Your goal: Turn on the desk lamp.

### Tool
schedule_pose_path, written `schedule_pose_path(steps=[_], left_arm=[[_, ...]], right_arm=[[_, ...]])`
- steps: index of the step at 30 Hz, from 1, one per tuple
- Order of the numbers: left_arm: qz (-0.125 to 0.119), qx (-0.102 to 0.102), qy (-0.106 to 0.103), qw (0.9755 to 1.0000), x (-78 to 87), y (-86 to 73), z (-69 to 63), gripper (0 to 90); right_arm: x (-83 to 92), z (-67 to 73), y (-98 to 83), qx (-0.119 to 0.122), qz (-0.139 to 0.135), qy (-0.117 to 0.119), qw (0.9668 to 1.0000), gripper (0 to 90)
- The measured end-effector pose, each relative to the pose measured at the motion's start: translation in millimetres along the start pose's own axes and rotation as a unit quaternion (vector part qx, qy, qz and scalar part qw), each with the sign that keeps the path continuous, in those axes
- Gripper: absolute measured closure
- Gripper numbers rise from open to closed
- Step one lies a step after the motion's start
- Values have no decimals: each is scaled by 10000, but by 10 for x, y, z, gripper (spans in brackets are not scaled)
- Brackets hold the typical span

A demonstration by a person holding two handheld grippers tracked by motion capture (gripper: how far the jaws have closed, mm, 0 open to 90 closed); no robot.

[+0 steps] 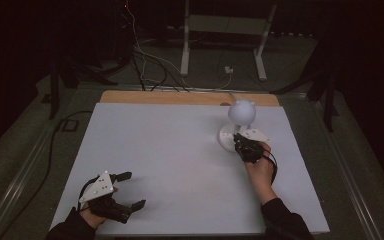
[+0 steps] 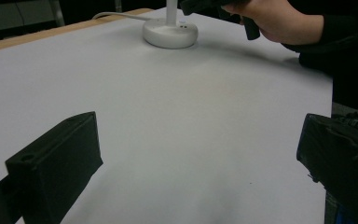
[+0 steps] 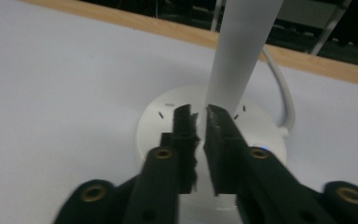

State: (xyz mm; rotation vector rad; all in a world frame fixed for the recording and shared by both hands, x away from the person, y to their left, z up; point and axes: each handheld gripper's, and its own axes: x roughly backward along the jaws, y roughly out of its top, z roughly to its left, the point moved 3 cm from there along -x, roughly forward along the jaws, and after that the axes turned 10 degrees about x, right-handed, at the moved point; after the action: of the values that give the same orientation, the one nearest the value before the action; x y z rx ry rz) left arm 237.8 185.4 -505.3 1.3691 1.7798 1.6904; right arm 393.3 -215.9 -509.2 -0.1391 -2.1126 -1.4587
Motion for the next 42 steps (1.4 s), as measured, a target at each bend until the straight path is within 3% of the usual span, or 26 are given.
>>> schedule_pose_path(steps=[5,18,42], left_arm=[[3,-8,-6,10000,0,0,-4,2],[16,-15,-8,10000,1,-3,-6,2],[18,-17,-18,10000,0,-2,-9,2]], right_arm=[[-32,19,-18,19,86,12,10000,898],[-170,48,-99,33,356,77,9993,900],[-192,99,-107,241,331,70,9991,900]])
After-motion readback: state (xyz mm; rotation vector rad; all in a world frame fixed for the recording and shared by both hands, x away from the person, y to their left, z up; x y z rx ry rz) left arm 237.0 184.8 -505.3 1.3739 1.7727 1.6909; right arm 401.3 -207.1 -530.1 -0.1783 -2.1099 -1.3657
